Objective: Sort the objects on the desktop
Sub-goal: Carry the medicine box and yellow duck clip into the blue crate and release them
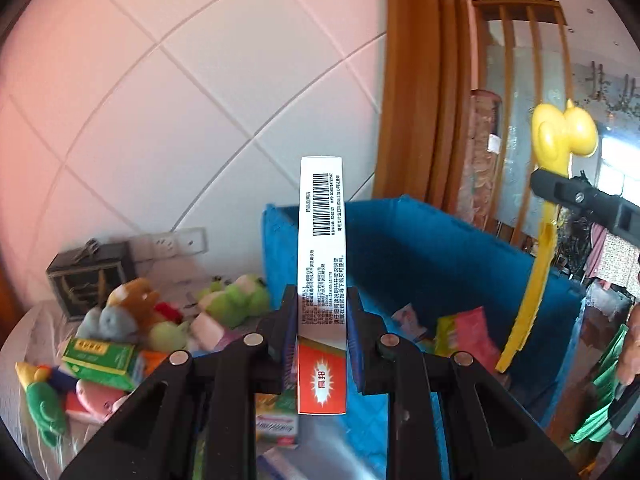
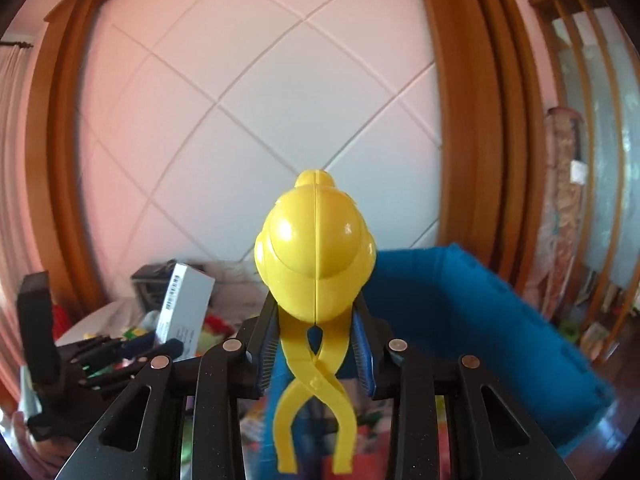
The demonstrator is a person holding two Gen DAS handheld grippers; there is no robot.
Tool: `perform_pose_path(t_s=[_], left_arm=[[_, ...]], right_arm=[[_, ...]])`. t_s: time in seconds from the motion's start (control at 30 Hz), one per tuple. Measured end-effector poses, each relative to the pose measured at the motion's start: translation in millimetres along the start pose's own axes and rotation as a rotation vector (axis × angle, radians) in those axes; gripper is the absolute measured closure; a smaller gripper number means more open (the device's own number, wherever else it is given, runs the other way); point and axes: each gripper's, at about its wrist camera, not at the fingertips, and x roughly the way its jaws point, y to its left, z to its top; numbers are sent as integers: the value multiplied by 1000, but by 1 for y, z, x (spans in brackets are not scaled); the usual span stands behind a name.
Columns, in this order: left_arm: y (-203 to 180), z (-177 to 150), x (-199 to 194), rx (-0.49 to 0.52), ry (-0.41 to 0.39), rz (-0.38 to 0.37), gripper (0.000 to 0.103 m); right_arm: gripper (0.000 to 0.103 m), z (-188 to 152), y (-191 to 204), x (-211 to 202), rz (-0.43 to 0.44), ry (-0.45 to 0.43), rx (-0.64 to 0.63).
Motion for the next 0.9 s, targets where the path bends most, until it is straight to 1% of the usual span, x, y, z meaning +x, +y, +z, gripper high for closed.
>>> perform_pose_path(t_s=[0.1, 0.17, 0.27, 0.37, 0.4, 0.5, 0.53, 0.7, 0.9], left_arm=[[-38, 17, 12, 3, 2, -43, 81], [-63, 25, 21, 5, 10, -66, 81], [-98, 32, 36, 14, 47, -100, 81], [-125, 29, 50, 46, 87, -92, 81], [-134, 28, 59, 62, 115, -89, 81], [-145, 23, 72, 78, 180, -80, 81], [-145, 21, 75, 80, 192, -75, 81], [-147, 16, 80, 96, 216, -64, 81], [-145, 17, 81, 95, 227, -53, 81]], right_arm=[[71, 5, -29, 1, -61, -5, -10], [71, 3, -48, 5, -100, 10, -30], [71, -7, -69, 13, -107, 42, -31], [71, -16, -92, 13, -83, 69, 0], [71, -20, -98, 15, -69, 81, 14], [71, -34, -110, 28, -26, 134, 53], [71, -38, -114, 33, -24, 155, 63], [71, -50, -133, 49, -59, 207, 110], [71, -51, -133, 58, -105, 241, 92]])
